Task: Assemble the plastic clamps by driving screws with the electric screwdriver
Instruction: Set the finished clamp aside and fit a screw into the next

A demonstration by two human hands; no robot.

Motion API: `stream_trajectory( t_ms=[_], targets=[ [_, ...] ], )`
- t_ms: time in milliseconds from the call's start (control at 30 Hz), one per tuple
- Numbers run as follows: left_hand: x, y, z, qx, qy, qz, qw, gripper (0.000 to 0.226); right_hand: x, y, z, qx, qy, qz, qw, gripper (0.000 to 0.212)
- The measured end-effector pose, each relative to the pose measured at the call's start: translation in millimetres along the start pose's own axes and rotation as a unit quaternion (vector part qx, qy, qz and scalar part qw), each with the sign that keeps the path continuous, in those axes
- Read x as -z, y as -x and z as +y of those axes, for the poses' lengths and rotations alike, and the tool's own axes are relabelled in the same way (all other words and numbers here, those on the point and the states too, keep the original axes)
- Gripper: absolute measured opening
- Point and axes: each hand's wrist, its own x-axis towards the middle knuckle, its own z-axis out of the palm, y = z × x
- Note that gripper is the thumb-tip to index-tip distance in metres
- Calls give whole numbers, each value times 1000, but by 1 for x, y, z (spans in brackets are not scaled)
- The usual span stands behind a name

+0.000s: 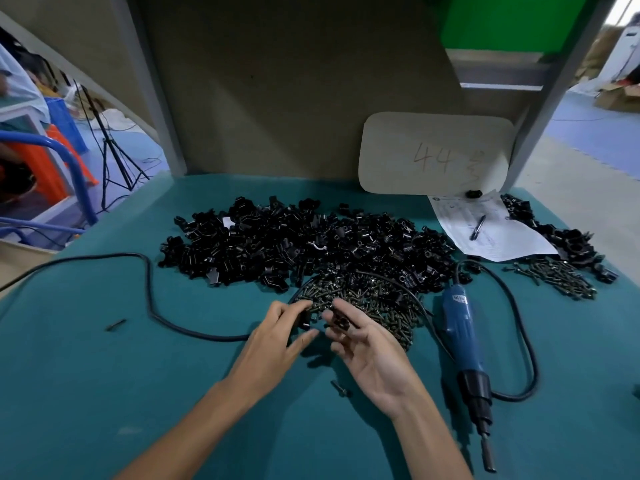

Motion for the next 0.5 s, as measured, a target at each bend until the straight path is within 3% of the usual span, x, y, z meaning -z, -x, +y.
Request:
stream_trajectory(
  t_ms=[267, 433, 500],
  targets=[
    [2, 1, 3, -21, 20, 1, 1000, 60, -20, -5, 11, 70, 96, 89, 989, 27],
    [4, 4, 5, -34, 43, 54, 997, 50, -21, -7, 14, 87, 231, 162, 956, 25],
    [4, 5, 6, -41, 43, 56, 997, 50, -21, -9, 17, 107, 340, 171, 918, 25]
  ],
)
